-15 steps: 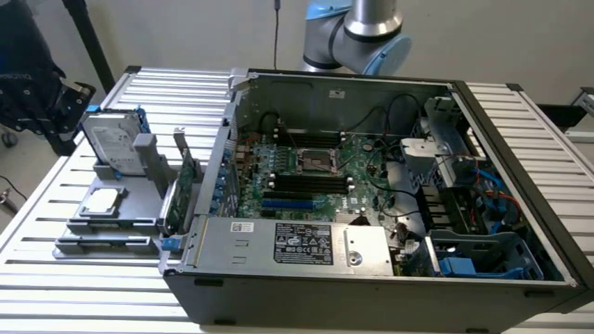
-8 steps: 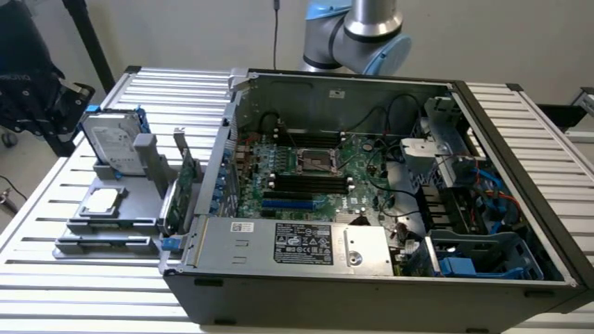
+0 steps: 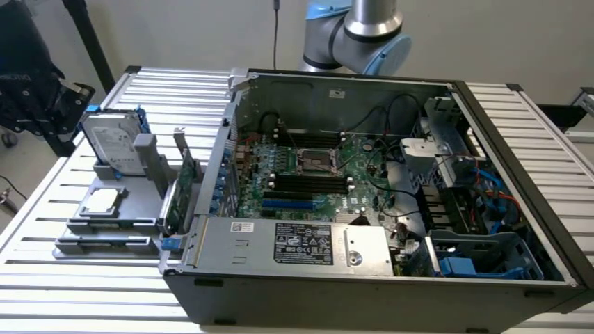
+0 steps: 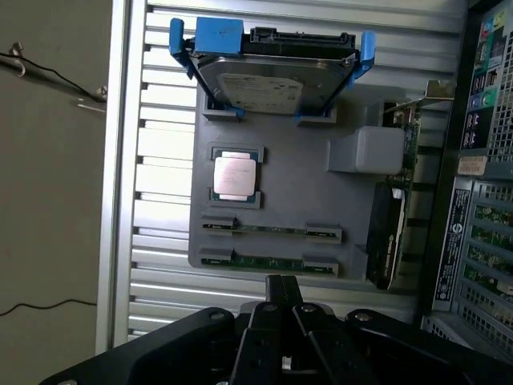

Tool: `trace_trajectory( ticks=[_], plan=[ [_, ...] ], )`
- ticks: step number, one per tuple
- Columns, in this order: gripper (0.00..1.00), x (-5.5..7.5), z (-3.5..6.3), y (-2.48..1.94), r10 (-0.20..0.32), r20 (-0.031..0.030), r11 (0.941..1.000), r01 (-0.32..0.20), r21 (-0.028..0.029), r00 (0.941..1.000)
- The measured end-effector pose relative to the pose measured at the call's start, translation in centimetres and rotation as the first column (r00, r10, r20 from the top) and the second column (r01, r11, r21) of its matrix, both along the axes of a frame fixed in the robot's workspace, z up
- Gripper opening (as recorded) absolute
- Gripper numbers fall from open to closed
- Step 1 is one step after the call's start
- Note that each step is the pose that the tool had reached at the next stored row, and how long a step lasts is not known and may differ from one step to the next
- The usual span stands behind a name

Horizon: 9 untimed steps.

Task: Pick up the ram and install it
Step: 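Pick up the ram and move it above insertion slot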

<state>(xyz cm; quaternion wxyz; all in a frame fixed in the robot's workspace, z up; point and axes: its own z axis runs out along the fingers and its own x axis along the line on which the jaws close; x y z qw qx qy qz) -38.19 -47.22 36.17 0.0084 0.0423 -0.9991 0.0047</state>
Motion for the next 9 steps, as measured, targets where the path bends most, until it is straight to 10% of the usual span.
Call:
trace_trajectory(
  ticks=[9],
  plan=[
    [0.11, -0.23, 0.00, 0.00, 0.079, 0.0000, 0.9969, -0.079, 0.0001, 0.9969]
  ],
)
